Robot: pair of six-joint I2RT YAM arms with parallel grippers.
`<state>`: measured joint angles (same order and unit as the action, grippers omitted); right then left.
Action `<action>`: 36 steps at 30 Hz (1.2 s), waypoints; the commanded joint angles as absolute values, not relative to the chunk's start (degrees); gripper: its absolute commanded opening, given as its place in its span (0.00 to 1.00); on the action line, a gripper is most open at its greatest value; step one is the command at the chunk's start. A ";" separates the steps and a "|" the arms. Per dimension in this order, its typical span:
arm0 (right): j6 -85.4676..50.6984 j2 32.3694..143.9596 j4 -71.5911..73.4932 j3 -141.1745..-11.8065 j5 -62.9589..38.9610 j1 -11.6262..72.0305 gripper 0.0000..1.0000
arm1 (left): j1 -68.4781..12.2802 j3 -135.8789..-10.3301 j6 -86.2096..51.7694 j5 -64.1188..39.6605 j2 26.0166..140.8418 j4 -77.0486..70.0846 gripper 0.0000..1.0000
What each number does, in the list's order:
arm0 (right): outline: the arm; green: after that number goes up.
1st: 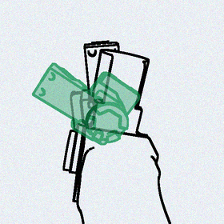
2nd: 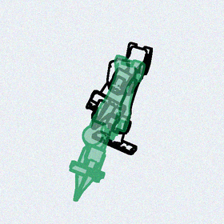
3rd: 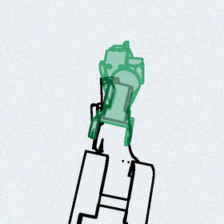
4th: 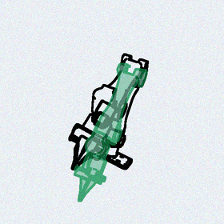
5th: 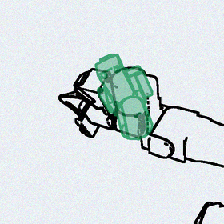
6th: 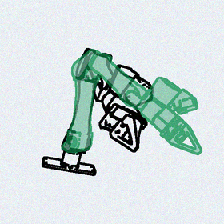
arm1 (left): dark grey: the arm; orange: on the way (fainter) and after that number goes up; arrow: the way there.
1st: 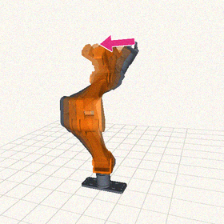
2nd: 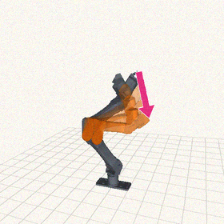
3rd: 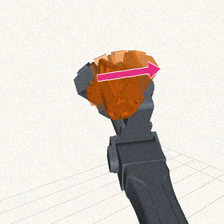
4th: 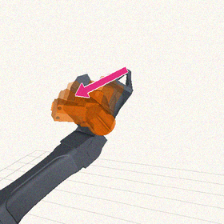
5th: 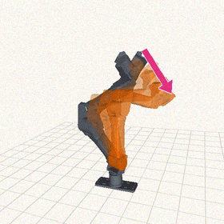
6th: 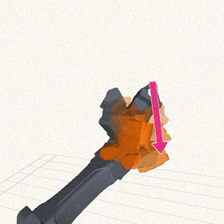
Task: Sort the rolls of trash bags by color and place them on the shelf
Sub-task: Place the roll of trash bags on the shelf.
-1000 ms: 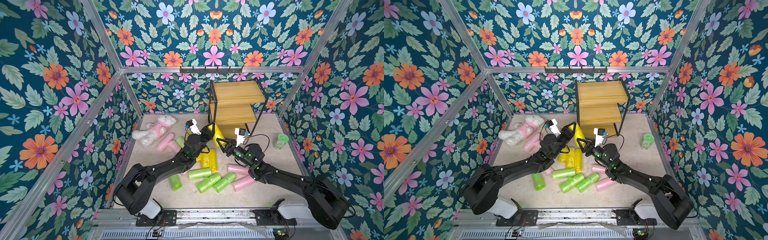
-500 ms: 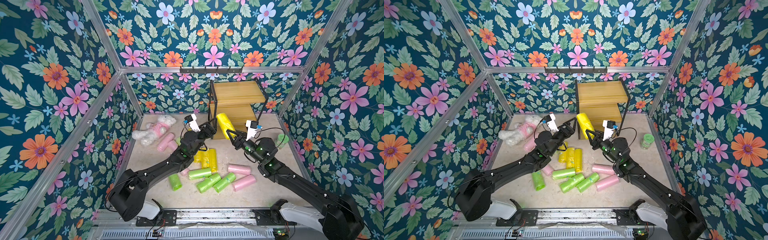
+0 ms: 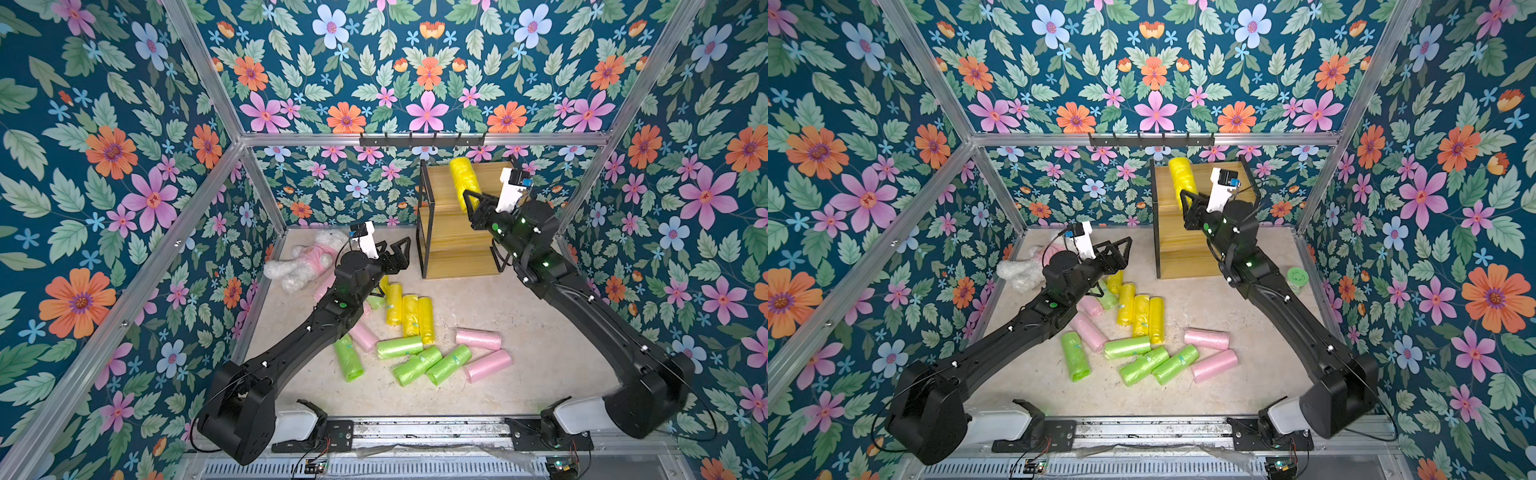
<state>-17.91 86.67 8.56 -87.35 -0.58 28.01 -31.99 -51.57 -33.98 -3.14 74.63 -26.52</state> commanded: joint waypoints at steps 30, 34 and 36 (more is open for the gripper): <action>-29.61 105.93 -6.93 -110.19 -3.17 29.31 0.52 | -31.84 -48.36 -30.84 -0.52 71.18 -25.14 0.92; -29.08 105.51 -7.22 -110.04 -3.65 29.35 0.58 | -31.82 -47.61 -30.75 -0.41 71.43 -25.14 0.92; -28.31 105.23 -7.80 -110.04 -2.95 29.25 0.61 | -31.82 -47.00 -30.66 -0.05 71.30 -25.01 0.92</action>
